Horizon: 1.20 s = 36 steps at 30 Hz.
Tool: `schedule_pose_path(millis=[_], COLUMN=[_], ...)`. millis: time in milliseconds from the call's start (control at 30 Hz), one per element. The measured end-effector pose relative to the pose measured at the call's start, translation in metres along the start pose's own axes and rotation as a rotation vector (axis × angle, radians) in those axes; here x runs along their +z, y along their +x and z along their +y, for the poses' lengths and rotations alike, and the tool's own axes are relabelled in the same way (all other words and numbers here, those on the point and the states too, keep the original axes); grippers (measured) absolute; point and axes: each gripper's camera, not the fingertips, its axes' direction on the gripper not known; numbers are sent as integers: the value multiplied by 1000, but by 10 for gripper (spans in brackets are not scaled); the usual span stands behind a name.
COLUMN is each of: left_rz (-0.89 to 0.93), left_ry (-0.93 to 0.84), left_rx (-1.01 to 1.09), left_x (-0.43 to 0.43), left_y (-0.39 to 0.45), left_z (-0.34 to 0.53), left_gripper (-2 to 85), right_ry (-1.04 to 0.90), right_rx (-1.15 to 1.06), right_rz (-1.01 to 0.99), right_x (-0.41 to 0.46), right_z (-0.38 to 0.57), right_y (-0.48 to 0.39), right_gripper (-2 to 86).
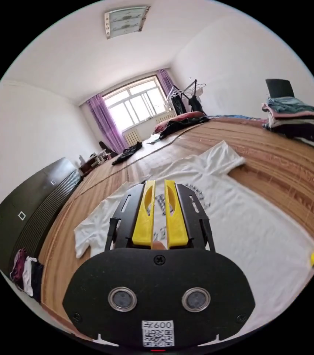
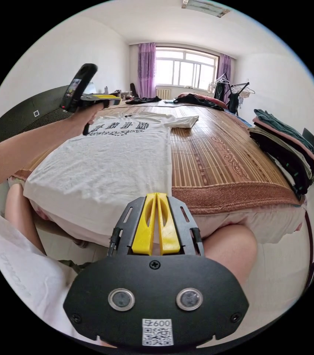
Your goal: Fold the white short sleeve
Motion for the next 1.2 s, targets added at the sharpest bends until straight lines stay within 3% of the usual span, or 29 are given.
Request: schedule_pose_path(millis=[67,167,267,433,533,633,700,900,1033,1200], left_rz=[-17,-5,-86,-74,62,221,236,209,9,-120], left_ry=[-151,-200,-316,-443,-353,-288,-294,-384,-442,-200], left_rx=[-116,-276,-295,-421,-568,-532,-481,-507,-536,-578], left_x=[-34,-85,-105,-104,-121,-121,-110,-109,-131,-139], left_y=[-65,-137,-176,-226,-254,-245,-231,-234,-260,-297], left_z=[67,157,204,210,183,138,113,66,19,-57], left_gripper=[14,6,3,4,4,4,5,8,8,5], right_ry=[39,224,355,451,462,409,341,-99,-106,-163], right_rx=[-27,42,134,-91,-174,-214,-269,-146,-98,-300], right_rz=[43,48,-68,-189,-281,-412,-440,-568,-630,-540], right_x=[-8,-36,-54,-62,-63,-43,-13,105,141,165], right_z=[7,16,7,-19,-18,-3,6,28,62,79], right_y=[-14,-26,-45,-132,-175,-206,-225,-212,-188,-212], right_gripper=[-8,-8,-8,-8,-8,-8,-8,-8,-8,-8])
